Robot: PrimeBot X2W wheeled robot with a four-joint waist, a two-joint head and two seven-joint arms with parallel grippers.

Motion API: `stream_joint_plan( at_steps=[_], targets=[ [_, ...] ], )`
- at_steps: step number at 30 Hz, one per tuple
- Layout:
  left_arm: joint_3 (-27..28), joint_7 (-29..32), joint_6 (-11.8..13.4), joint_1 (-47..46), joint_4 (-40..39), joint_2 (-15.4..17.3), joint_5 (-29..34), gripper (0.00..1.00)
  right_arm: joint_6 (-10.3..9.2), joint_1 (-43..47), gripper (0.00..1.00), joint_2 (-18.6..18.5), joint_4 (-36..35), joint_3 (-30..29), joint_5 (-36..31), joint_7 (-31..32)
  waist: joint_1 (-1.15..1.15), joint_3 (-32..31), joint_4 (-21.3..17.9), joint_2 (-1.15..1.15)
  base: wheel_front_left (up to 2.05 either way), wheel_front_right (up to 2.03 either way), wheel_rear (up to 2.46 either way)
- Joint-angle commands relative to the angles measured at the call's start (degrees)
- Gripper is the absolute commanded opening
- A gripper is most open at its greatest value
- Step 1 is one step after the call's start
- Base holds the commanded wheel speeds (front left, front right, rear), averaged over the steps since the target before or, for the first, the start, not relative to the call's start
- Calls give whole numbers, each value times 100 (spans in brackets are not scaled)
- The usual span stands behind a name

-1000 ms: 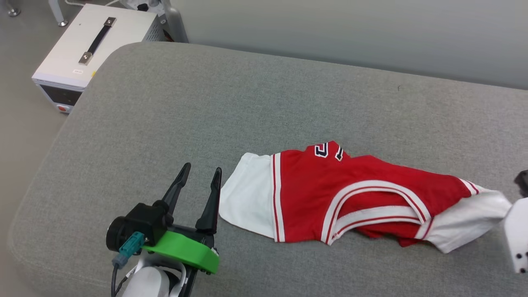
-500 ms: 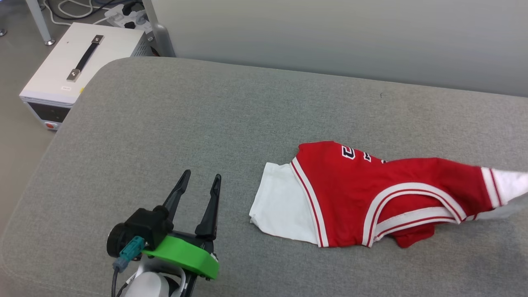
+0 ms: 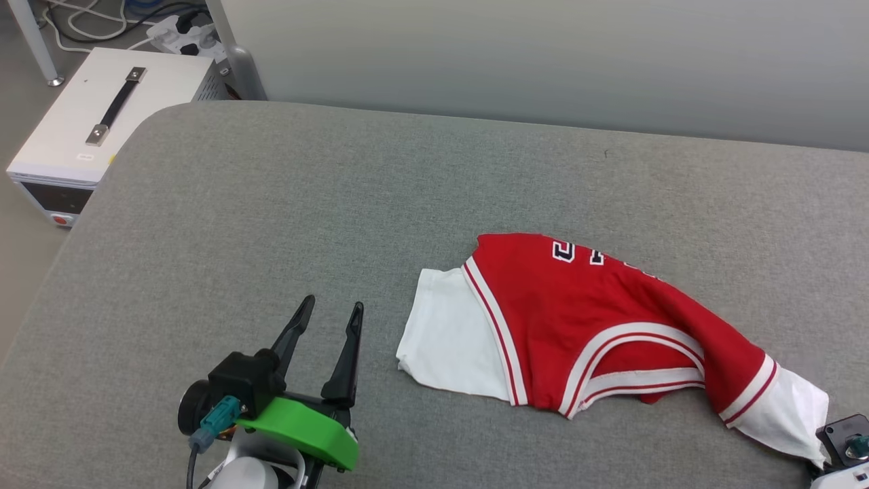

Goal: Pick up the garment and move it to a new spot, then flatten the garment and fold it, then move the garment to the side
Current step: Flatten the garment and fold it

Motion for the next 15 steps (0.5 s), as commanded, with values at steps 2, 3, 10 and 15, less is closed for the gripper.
stream_joint_plan(
  at_steps=[2, 3, 10, 15],
  targets=[
    [-11, -33, -17, -77, 60, 40, -59, 100, -10, -96, 0, -34, 236, 80, 188, 82, 0, 9, -46, 0, 0, 0, 0],
    [-11, -33, -17, -79, 71, 41, -64, 100, -10, -112, 11, -33, 258, 91, 252, 93, 0, 3, -56, 0, 0, 0, 0],
    [15, -33, -17, -28, 138, 49, -103, 100, -10, -126, 100, 22, -161, -91, 893, 300, 0, -104, -133, 0, 0, 0, 0],
    [25, -33, -18, 7, 146, 37, -112, 100, -10, -19, 100, -91, -1243, -179, 1614, 988, 0, -173, -173, 0, 0, 0, 0]
  ],
)
